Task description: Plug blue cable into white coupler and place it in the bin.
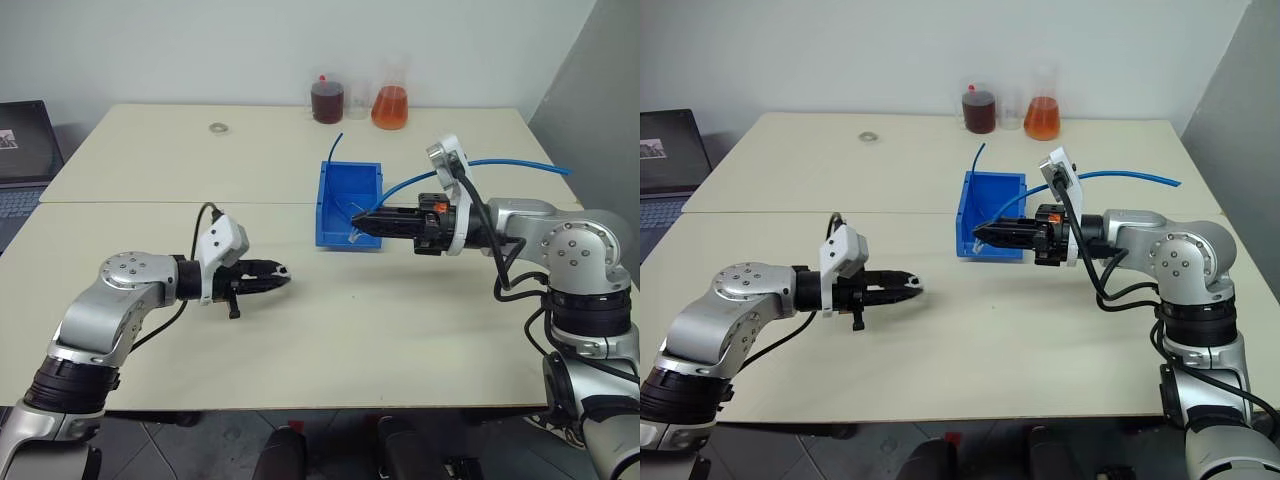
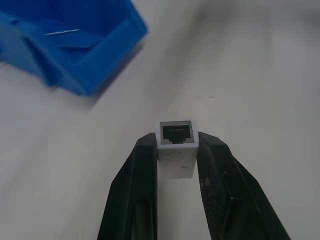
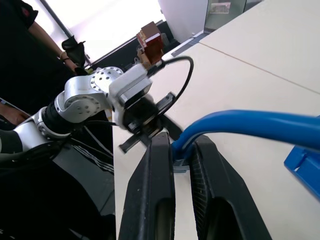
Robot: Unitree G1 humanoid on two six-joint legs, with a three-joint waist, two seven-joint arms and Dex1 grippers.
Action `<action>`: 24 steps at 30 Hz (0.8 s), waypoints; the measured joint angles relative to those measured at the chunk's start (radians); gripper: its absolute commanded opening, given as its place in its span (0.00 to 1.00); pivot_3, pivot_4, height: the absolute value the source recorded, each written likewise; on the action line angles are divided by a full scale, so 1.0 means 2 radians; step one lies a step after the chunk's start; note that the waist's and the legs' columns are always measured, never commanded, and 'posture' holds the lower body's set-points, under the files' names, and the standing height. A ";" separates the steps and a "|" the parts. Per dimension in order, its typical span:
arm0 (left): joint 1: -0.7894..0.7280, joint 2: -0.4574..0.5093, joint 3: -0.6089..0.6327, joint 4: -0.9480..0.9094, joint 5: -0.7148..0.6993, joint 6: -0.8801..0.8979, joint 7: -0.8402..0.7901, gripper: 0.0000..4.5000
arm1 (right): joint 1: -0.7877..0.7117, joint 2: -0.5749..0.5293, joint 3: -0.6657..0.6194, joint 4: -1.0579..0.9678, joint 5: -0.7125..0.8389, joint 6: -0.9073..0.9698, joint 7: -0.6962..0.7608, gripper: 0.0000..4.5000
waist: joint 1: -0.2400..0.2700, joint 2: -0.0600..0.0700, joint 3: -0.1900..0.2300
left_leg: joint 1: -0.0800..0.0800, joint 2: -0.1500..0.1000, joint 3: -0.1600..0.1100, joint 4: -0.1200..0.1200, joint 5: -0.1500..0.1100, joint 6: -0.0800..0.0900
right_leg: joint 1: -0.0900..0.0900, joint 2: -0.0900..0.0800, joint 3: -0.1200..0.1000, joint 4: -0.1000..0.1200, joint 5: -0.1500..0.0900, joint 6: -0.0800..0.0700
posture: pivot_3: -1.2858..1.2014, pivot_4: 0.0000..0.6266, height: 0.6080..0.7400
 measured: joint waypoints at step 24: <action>-0.089 -0.144 -0.074 0.315 0.115 -0.342 -0.089 0.17 | 0.091 0.021 0.187 -0.009 -0.252 -0.287 0.090 0.03 | 0.008 0.000 -0.001 | 0.001 0.000 0.000 0.001 0.001 0.001 | 0.001 0.000 0.000 0.002 0.000 0.001 | 0.52 0.24 1.00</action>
